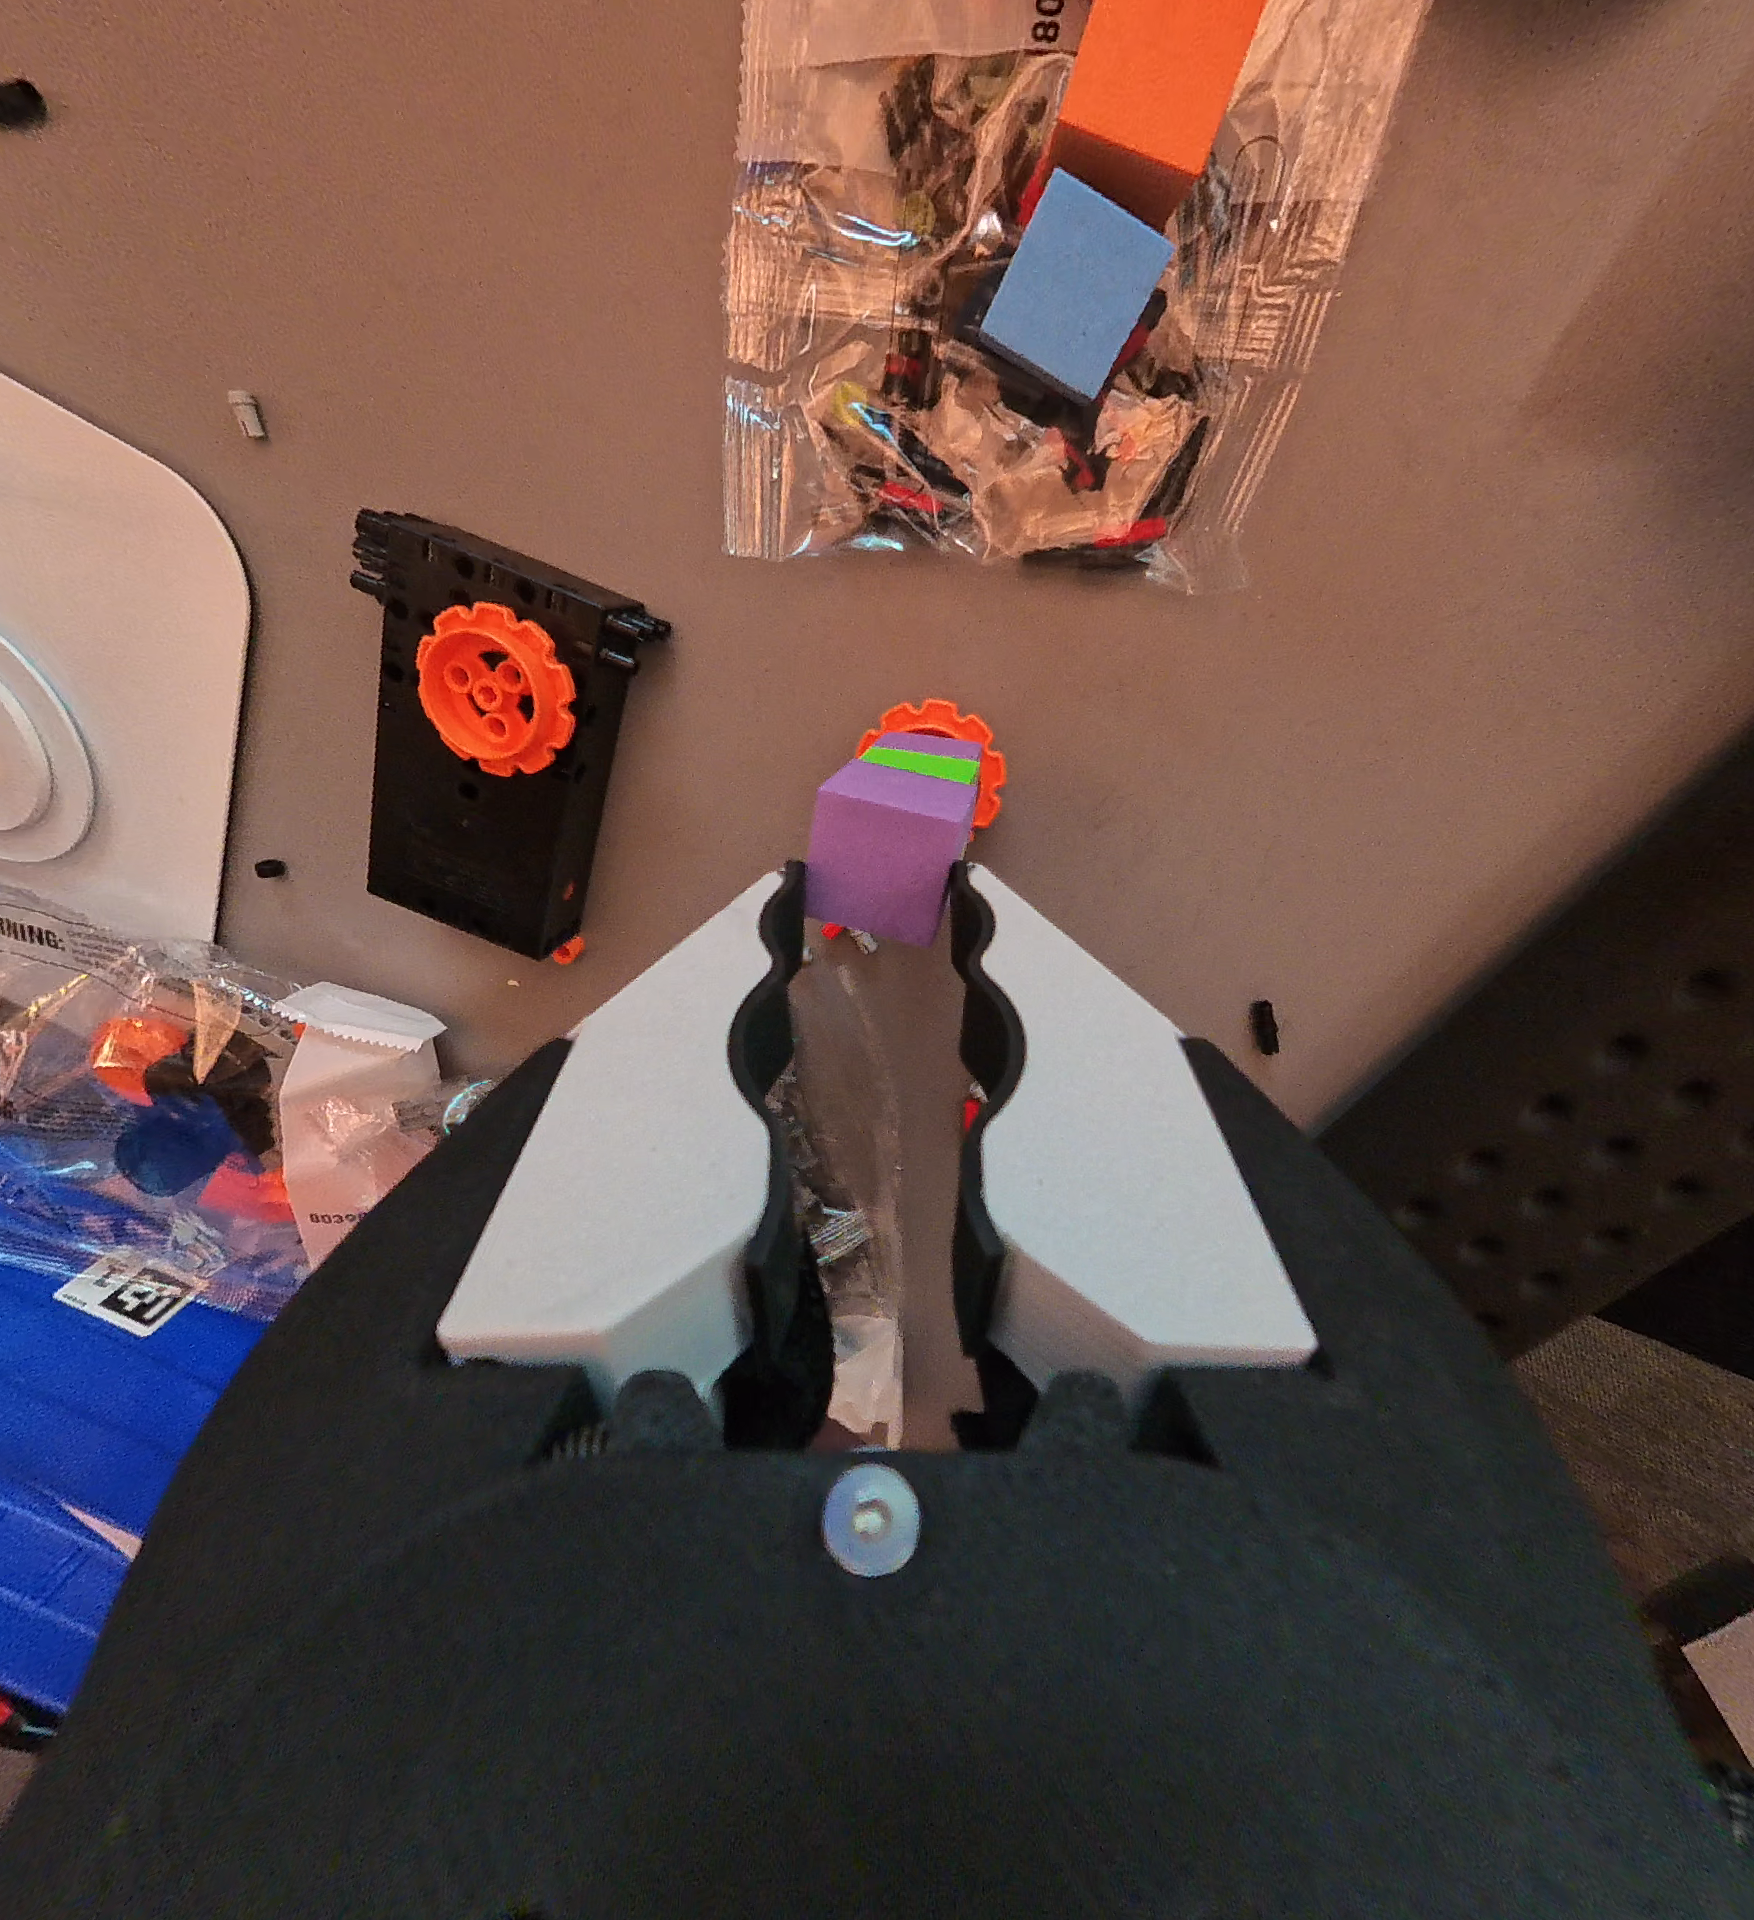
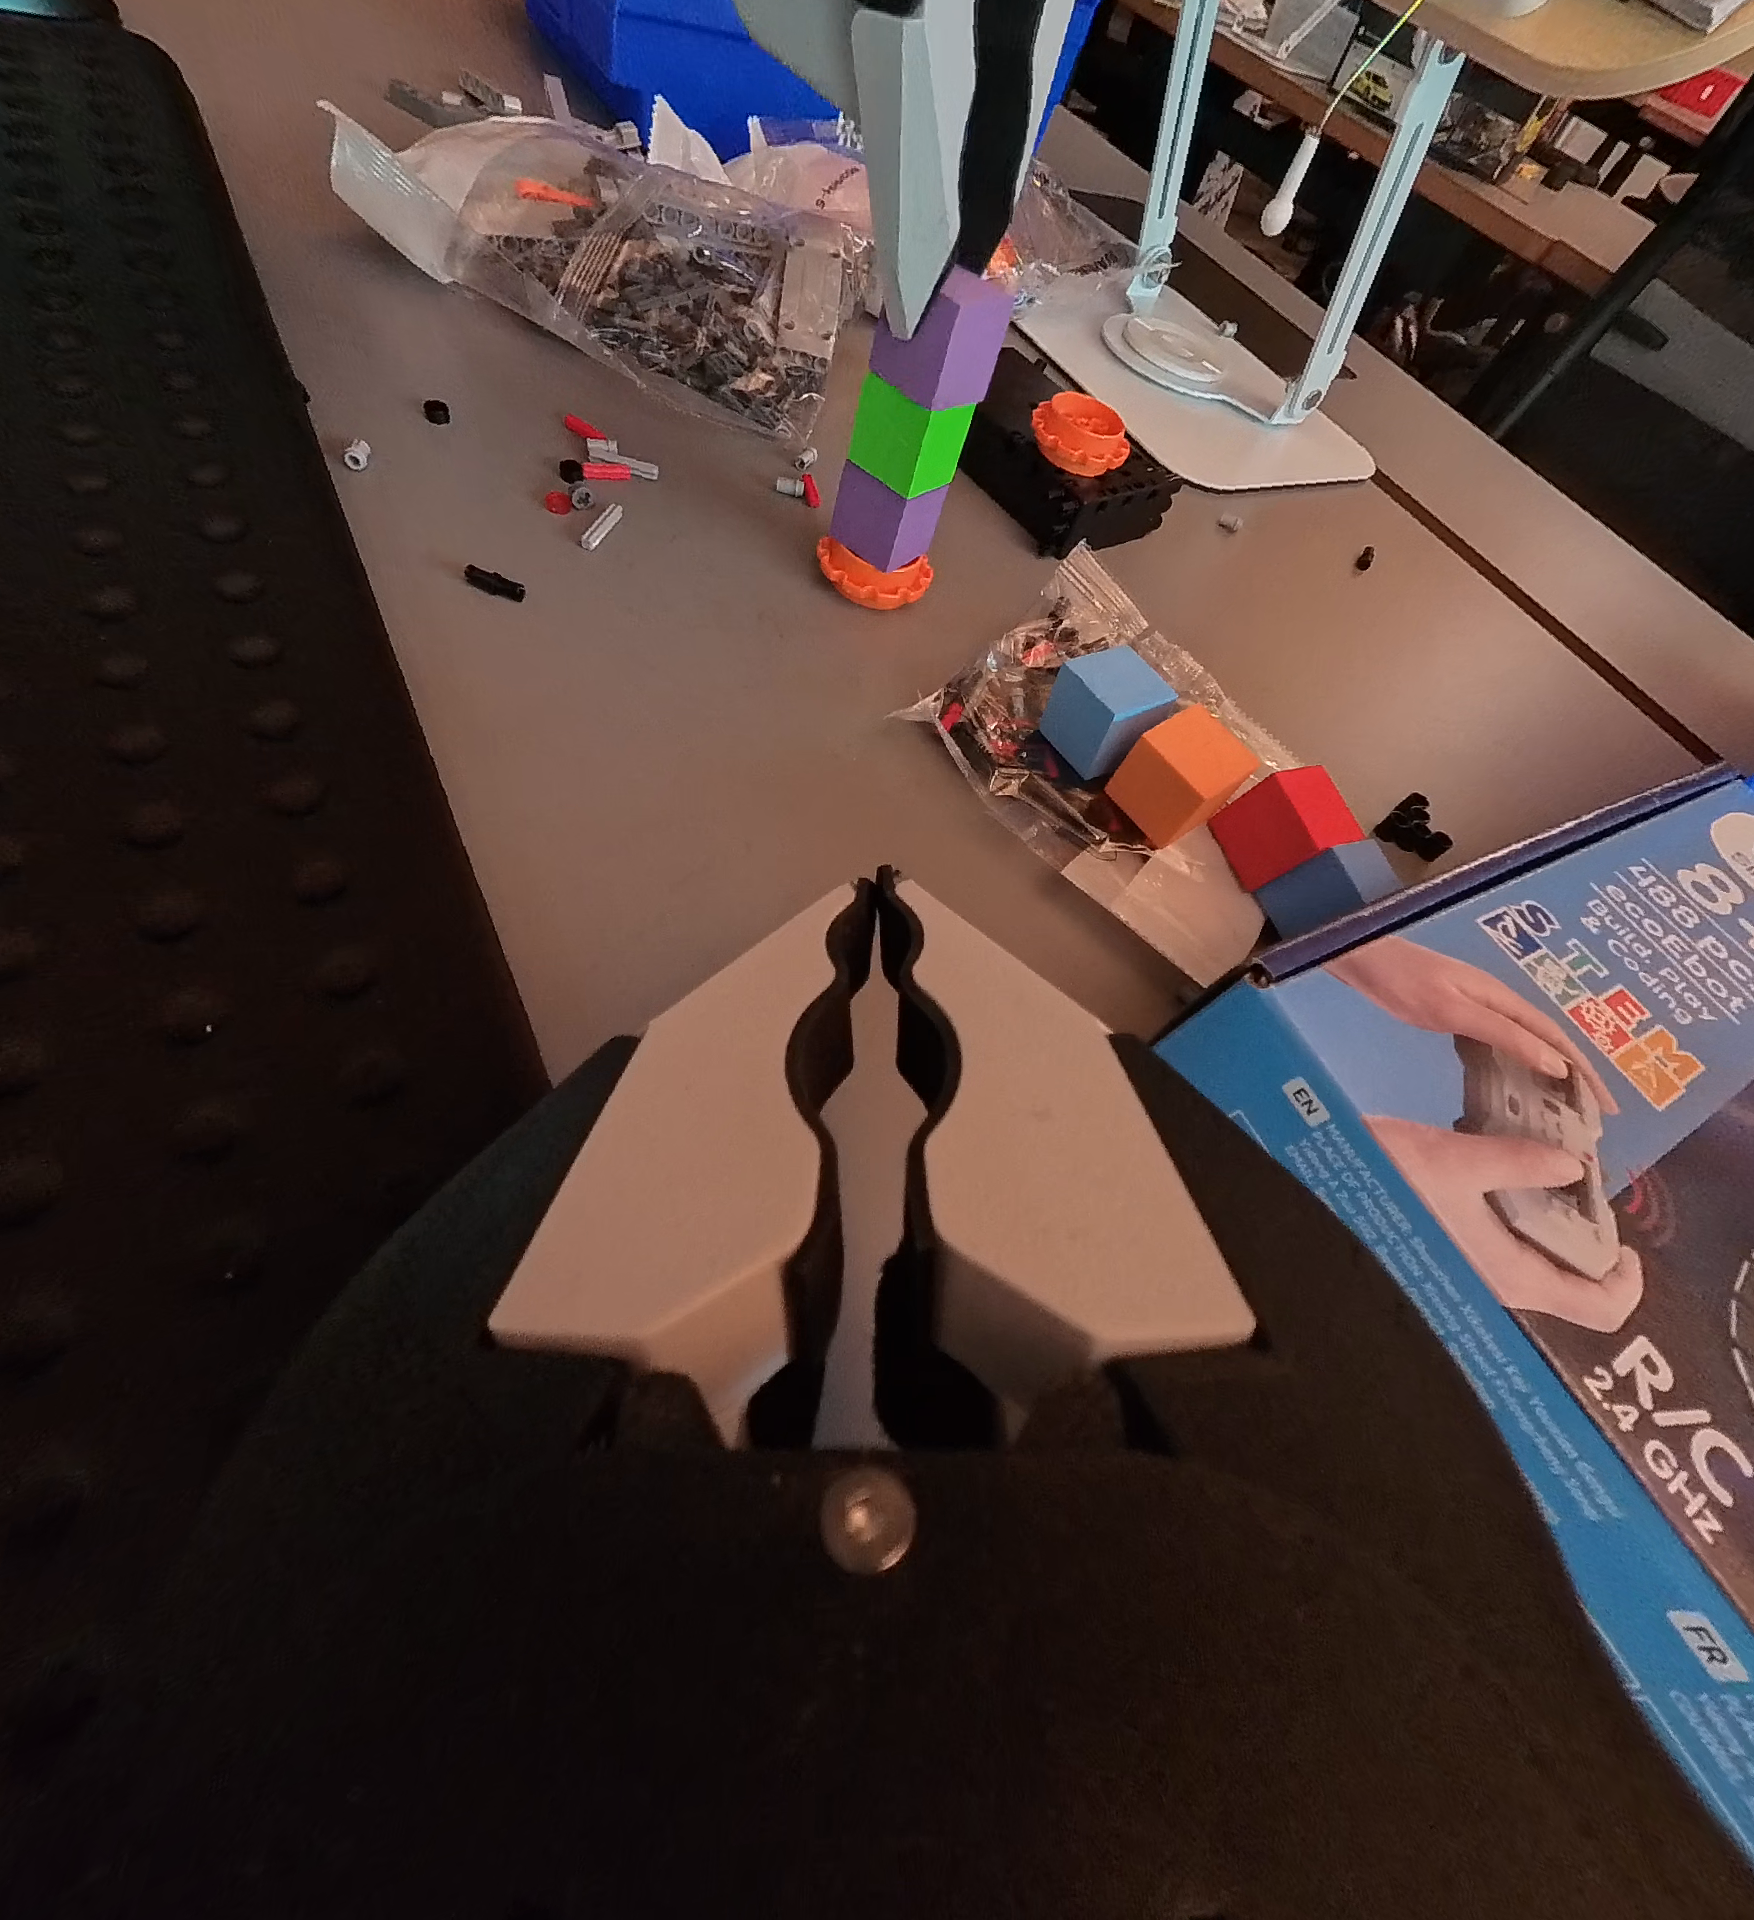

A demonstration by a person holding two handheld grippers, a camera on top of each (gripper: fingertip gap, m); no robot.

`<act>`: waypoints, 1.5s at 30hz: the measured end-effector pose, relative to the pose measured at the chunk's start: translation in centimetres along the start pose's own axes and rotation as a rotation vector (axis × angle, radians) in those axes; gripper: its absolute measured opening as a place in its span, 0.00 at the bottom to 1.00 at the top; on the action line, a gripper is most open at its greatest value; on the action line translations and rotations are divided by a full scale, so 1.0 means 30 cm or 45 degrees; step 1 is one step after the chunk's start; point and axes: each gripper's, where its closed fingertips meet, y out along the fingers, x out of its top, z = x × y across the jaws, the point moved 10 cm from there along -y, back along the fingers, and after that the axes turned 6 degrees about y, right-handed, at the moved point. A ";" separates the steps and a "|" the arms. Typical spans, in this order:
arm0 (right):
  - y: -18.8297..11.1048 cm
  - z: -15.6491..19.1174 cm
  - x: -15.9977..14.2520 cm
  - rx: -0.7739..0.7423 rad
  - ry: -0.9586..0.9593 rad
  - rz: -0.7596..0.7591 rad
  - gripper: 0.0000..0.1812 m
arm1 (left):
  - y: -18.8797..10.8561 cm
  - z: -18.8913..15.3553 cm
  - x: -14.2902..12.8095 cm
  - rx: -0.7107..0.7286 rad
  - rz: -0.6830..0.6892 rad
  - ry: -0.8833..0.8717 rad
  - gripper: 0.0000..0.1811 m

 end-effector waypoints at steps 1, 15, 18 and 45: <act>0.000 0.000 0.000 0.001 0.000 0.000 0.00 | 0.000 -0.001 0.003 -0.004 -0.005 -0.002 0.15; -0.002 0.003 0.001 0.006 0.002 -0.003 0.00 | -0.054 -0.023 0.058 0.096 -0.098 0.074 0.26; -0.001 0.003 0.001 0.005 0.000 0.001 0.00 | -0.044 -0.065 0.141 0.093 -0.133 0.193 0.25; -0.005 0.005 0.003 0.017 0.007 -0.012 0.00 | -0.104 -0.038 0.181 0.116 0.064 0.259 0.14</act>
